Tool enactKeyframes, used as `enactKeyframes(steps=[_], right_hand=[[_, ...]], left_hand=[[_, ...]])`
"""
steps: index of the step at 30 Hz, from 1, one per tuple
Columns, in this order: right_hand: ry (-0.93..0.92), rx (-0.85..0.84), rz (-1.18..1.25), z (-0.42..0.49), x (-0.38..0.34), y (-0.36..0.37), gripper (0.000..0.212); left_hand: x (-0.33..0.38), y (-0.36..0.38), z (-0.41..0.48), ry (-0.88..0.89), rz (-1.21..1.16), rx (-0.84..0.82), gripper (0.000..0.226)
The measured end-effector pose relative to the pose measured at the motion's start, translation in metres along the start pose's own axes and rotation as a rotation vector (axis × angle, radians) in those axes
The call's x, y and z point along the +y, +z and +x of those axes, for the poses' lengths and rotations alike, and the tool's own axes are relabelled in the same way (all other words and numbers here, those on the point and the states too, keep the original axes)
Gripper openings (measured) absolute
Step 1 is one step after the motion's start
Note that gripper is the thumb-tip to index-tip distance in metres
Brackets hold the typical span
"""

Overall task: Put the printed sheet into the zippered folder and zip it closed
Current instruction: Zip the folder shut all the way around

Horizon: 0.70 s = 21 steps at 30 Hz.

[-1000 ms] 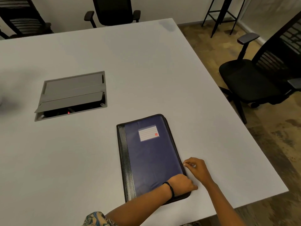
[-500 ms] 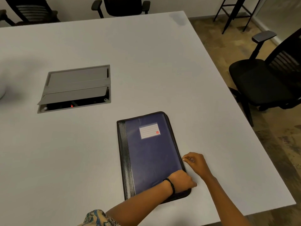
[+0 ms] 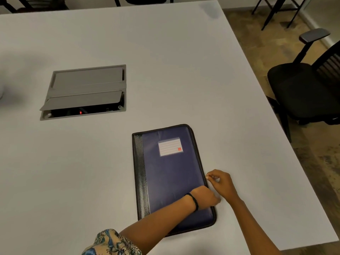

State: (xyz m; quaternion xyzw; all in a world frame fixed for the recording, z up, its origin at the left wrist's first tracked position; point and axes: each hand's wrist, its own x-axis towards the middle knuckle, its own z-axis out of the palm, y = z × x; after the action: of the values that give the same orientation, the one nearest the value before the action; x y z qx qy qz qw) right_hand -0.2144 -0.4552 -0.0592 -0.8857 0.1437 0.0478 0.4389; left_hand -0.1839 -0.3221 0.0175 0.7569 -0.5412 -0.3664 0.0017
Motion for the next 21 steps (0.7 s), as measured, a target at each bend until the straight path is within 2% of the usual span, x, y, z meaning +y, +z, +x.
enactKeyframes(steps=[3, 7, 10, 15, 17, 20, 21], right_hand=[[-0.008, 0.041, 0.011, 0.015, -0.007, 0.003, 0.007], [0.024, 0.1, 0.035, 0.044, -0.02, 0.006, 0.008], [0.046, 0.119, 0.021, 0.063, -0.027, 0.007, 0.009], [0.037, 0.114, 0.019, 0.069, -0.029, 0.006, 0.008], [0.031, 0.109, 0.012, 0.069, -0.029, 0.005, 0.009], [0.034, 0.092, -0.004, 0.072, -0.029, 0.003, 0.008], [0.032, 0.085, -0.006, 0.073, -0.029, 0.003, 0.008]], left_hand=[[0.0, 0.002, 0.001, -0.1, -0.205, -0.005, 0.041], [0.002, 0.008, 0.0, -0.107, -0.283, 0.004, 0.051], [-0.002, 0.01, 0.001, -0.136, -0.379, -0.061, 0.043], [-0.025, -0.003, 0.005, -0.136, -0.293, -0.096, 0.027], [-0.041, -0.015, 0.008, -0.212, -0.314, -0.018, 0.018], [-0.065, -0.035, 0.008, -0.249, -0.252, 0.13, 0.017], [-0.072, -0.037, 0.01, -0.271, -0.343, 0.135, 0.017]])
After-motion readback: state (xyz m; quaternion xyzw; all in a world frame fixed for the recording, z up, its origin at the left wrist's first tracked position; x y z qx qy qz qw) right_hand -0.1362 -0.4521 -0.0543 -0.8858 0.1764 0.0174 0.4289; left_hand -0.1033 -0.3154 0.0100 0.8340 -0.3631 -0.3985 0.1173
